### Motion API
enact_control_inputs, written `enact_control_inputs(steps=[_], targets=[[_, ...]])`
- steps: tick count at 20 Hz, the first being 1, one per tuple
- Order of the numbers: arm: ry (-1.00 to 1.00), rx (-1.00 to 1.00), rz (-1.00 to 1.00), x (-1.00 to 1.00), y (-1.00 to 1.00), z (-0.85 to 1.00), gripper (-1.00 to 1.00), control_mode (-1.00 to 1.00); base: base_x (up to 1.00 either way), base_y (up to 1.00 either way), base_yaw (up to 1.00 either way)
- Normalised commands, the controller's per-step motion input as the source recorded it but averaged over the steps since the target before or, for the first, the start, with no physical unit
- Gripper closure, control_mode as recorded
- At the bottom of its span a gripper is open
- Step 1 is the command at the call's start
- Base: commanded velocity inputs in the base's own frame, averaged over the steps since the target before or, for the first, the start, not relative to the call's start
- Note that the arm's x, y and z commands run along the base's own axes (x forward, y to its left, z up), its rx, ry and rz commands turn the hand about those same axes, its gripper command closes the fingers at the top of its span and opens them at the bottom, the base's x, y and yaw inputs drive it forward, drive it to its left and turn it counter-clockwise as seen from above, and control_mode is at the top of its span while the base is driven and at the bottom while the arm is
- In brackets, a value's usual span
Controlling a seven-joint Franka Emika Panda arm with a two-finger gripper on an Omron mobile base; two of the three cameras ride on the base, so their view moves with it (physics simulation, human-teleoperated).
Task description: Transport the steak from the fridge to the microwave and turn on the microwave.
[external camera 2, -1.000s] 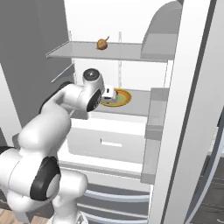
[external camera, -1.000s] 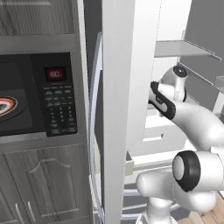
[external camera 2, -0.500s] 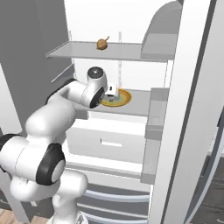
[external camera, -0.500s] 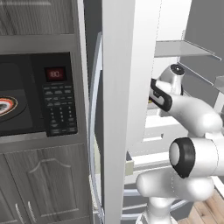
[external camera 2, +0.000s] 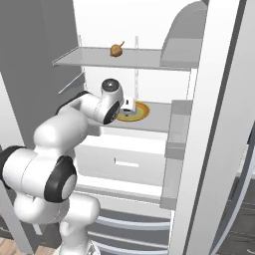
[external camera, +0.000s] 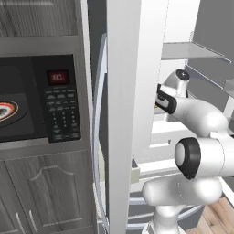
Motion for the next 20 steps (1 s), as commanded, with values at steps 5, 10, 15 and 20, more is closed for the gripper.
enact_control_inputs(steps=[5, 10, 15, 20], targets=[[0.0, 0.0, 0.0, 0.26, 0.0, 0.0, -1.0, -1.0, 0.0, 0.0, 0.0], [0.0, 0.0, 0.0, 0.37, 0.0, -0.05, -1.0, -1.0, 0.0, 0.0, 0.0], [0.0, 0.0, 0.0, 0.29, 0.0, -0.1, -1.0, -1.0, 0.0, 0.0, 0.0], [0.0, 0.0, 0.0, 0.26, 0.0, -0.12, -1.0, -1.0, 0.0, 0.0, 0.0]])
